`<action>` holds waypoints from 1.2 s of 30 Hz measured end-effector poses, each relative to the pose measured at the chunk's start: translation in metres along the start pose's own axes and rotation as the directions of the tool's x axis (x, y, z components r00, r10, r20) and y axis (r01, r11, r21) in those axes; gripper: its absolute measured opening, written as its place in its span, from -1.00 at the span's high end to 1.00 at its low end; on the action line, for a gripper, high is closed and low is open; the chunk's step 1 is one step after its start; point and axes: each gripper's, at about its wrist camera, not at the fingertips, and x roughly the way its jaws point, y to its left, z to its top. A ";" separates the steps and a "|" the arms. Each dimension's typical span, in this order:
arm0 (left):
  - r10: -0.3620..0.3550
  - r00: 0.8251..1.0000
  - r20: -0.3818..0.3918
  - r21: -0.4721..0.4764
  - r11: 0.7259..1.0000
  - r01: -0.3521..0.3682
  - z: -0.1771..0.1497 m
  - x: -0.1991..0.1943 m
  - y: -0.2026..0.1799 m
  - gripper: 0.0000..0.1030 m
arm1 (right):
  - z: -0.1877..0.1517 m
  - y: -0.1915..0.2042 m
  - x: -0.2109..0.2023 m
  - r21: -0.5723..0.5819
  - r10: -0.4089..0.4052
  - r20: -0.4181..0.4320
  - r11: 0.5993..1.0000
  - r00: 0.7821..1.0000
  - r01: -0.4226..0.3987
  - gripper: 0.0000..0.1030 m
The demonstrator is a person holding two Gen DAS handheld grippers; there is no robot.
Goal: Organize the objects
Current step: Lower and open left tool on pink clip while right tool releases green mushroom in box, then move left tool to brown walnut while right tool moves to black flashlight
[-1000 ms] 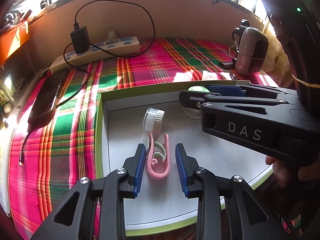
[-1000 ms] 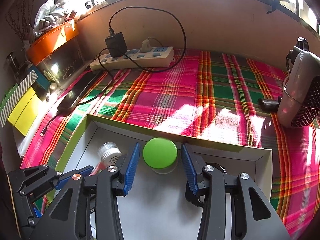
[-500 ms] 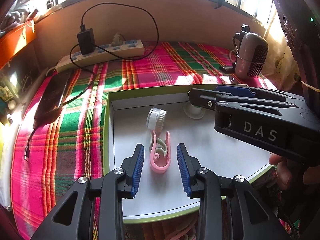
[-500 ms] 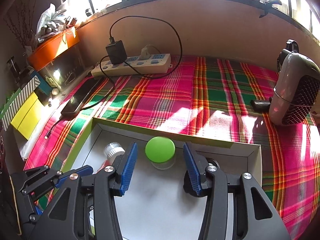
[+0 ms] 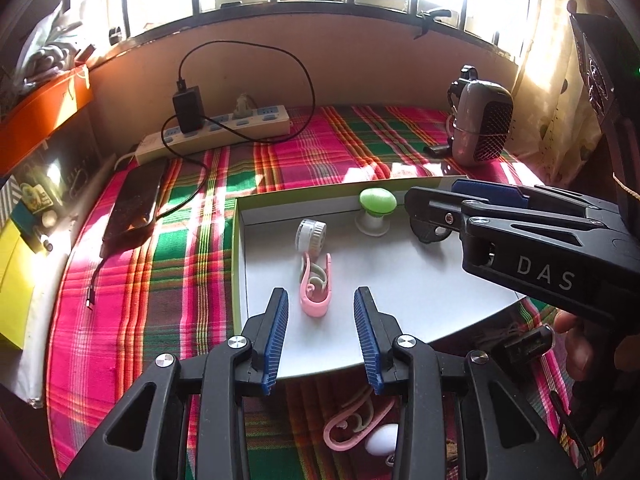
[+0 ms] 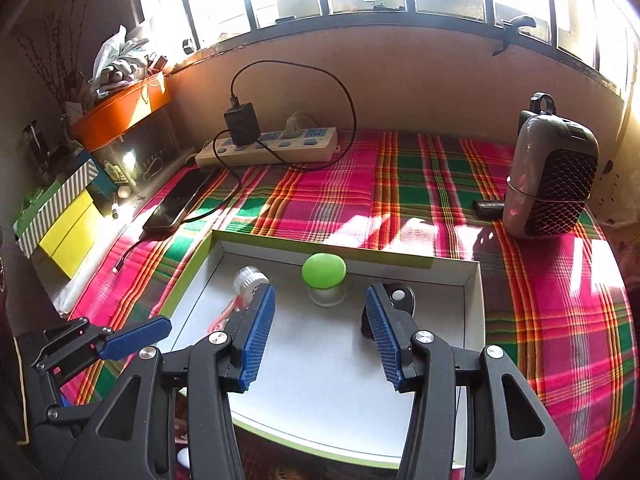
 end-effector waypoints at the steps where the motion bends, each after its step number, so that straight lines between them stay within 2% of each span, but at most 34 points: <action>1: -0.004 1.000 0.004 -0.002 1.000 0.004 -0.001 -0.003 0.000 0.37 | -0.002 0.000 -0.004 0.001 -0.001 0.007 1.000 1.000 0.001 0.05; 18: 0.012 1.000 0.020 0.002 1.000 -0.012 -0.036 -0.040 -0.012 0.37 | -0.048 0.005 -0.051 0.014 -0.020 0.038 1.000 0.999 0.019 0.05; 36: -0.064 0.998 0.003 -0.060 0.996 0.064 -0.075 -0.054 -0.007 0.37 | -0.100 -0.020 -0.096 0.058 -0.102 0.063 0.993 0.993 0.099 0.05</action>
